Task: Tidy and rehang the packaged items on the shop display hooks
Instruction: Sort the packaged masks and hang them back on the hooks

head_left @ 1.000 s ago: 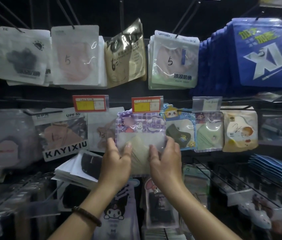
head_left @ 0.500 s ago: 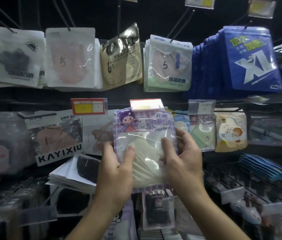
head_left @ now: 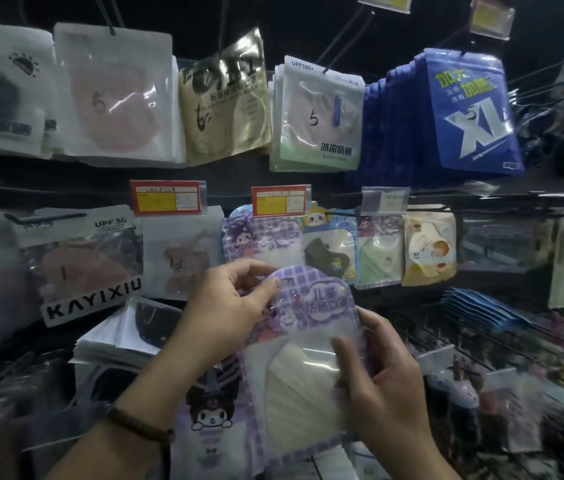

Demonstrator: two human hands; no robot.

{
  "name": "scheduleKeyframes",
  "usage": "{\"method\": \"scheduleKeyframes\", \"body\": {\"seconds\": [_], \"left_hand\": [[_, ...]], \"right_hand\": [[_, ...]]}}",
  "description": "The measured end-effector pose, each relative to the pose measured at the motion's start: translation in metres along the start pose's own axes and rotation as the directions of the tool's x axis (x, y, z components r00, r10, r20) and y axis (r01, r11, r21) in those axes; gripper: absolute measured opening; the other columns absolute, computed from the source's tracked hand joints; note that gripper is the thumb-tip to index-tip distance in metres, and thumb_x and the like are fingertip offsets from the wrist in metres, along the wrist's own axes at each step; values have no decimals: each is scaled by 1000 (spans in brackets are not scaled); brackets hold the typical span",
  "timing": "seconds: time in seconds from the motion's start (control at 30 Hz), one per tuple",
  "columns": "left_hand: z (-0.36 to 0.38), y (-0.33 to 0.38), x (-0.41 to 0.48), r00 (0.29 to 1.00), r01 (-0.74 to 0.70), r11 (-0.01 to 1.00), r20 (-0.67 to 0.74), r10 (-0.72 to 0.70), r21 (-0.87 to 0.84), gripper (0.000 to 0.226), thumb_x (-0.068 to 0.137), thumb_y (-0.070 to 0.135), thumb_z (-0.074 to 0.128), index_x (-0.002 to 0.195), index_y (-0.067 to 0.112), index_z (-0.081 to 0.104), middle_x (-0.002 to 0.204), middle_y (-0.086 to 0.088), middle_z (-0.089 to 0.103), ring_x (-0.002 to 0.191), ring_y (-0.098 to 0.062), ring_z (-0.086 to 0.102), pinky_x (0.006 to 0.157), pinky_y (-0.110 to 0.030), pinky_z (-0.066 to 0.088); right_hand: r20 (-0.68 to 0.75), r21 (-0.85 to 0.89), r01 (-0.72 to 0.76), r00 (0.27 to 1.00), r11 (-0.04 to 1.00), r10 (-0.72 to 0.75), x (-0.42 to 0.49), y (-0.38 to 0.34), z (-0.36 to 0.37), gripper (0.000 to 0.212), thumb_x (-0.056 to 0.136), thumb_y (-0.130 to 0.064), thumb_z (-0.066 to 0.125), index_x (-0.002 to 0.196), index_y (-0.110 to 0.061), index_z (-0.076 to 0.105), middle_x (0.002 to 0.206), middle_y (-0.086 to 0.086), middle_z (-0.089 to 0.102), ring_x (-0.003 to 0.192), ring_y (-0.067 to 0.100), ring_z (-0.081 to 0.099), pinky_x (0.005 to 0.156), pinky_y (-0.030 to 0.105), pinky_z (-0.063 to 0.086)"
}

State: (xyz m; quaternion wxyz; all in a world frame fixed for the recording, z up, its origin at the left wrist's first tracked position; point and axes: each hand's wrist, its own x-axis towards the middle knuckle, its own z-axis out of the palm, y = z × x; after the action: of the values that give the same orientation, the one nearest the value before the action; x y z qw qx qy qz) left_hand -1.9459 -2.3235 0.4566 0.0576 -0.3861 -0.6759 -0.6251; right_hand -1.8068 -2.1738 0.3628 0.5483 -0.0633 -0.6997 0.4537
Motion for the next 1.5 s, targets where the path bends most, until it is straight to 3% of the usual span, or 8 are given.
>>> {"method": "scheduleKeyframes", "body": {"seconds": [0.27,0.4,0.8,0.93,1.07,1.2,1.37,1.5], "left_hand": [[46,0,-2,944,-322,934,-28,329,154,13,104,23,69,116,22,75,89,13,74,79,5,70,66,-7,50],[79,9,5,892,-436,870,-14,451,231,16,104,21,69,117,18,78,90,12,74,78,8,68,67,-2,45],[231,42,61,849,-495,838,-80,523,230,26,102,21,74,127,21,76,110,10,76,92,3,71,81,-3,50],[271,40,88,822,-513,818,-123,555,260,26,102,21,73,127,28,76,115,9,74,90,-4,74,84,-26,63],[292,38,108,749,-551,754,-187,636,358,26,104,18,71,127,25,79,101,4,67,81,-3,65,77,-8,48],[295,39,118,675,-564,691,-229,701,453,26,105,17,70,129,20,79,101,1,65,84,-4,62,80,-7,44],[301,38,126,695,-531,706,-237,679,468,27,100,11,74,125,18,81,100,-1,67,85,-6,61,82,-6,44],[304,42,131,677,-551,690,-232,699,470,26,100,10,75,123,18,82,100,-2,67,85,-5,62,82,-4,43]], "right_hand": [[-74,-13,-21,997,1000,20,-5,9,-23,45,96,-24,73,137,-40,64,103,0,80,78,20,77,70,59,65],[-110,0,24,994,1000,-24,12,3,-47,66,95,-12,77,147,-48,57,109,-7,78,91,18,80,72,50,67],[-191,-39,261,945,964,-264,161,61,-149,35,98,-8,75,122,-34,78,104,-12,79,84,8,72,81,31,59],[-171,16,317,935,948,-310,208,81,-173,38,98,-9,76,119,-41,76,99,-22,76,95,3,72,90,29,56],[-155,40,374,918,926,-364,243,98,-183,26,100,-12,75,120,-26,81,102,-5,77,96,14,73,89,39,59],[-152,36,434,893,900,-424,265,102,-185,24,102,-12,73,123,-19,81,106,-2,75,100,19,72,89,36,58],[-153,74,414,904,907,-400,273,109,-179,29,98,1,72,119,-16,82,102,-4,74,94,15,71,85,20,51],[-158,67,381,917,922,-367,278,107,-182,29,99,-4,73,121,-19,82,99,-2,73,89,15,69,83,27,54]]}}
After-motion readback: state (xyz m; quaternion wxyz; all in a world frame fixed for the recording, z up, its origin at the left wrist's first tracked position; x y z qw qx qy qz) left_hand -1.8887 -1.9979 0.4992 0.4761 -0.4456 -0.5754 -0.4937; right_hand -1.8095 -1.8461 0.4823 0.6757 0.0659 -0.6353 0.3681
